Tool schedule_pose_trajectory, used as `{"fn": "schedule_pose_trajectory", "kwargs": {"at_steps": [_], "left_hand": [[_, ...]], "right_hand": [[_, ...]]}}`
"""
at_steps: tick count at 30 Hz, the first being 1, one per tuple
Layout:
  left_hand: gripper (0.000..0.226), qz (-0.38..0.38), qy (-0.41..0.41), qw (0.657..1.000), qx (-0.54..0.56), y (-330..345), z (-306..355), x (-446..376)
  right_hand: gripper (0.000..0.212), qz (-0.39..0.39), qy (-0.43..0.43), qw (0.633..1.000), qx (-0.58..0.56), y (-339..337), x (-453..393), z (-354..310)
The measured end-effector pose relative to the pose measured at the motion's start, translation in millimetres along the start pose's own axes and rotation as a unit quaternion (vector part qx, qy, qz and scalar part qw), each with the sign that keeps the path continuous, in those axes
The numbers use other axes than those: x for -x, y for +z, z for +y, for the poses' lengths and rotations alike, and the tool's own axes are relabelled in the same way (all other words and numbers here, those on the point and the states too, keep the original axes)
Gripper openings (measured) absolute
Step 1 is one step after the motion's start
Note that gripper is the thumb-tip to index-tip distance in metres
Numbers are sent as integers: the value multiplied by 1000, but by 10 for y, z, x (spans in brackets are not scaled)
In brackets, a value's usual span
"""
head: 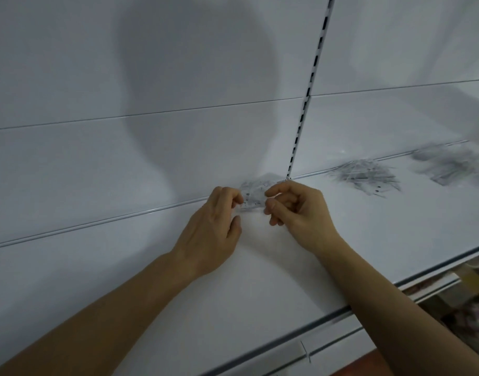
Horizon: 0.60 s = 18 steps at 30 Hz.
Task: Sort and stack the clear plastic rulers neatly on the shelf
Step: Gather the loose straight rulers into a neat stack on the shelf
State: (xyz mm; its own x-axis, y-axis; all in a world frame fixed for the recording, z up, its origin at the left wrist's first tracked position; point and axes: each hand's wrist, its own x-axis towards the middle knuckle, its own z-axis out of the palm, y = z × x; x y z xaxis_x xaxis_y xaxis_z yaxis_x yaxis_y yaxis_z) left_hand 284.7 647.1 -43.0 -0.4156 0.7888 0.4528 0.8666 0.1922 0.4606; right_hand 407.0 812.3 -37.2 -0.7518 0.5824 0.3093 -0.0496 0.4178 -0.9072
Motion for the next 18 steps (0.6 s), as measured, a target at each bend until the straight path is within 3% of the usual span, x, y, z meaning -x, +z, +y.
{"fn": "schedule_pose_trajectory", "kwargs": {"at_steps": [4, 7, 9, 12, 15, 18], "left_hand": [[50, -41, -50, 996, -55, -90, -203, 34], [46, -120, -101, 973, -169, -187, -396, 96], [65, -153, -103, 966, -182, -236, -447, 151], [83, -186, -95, 963, -168, -271, -476, 221], [79, -236, -92, 952, -172, -324, -515, 242], [72, -250, -93, 946, -185, -442, -559, 304]], "right_hand": [[9, 89, 100, 991, 8, -157, -211, 25], [18, 89, 145, 981, 89, -192, -345, 82], [24, 86, 153, 974, 142, -151, -374, 127], [34, 121, 147, 963, 191, -97, -378, 191], [36, 138, 108, 960, 220, -74, -331, 175], [29, 90, 31, 957, 273, -20, -206, 41]]}}
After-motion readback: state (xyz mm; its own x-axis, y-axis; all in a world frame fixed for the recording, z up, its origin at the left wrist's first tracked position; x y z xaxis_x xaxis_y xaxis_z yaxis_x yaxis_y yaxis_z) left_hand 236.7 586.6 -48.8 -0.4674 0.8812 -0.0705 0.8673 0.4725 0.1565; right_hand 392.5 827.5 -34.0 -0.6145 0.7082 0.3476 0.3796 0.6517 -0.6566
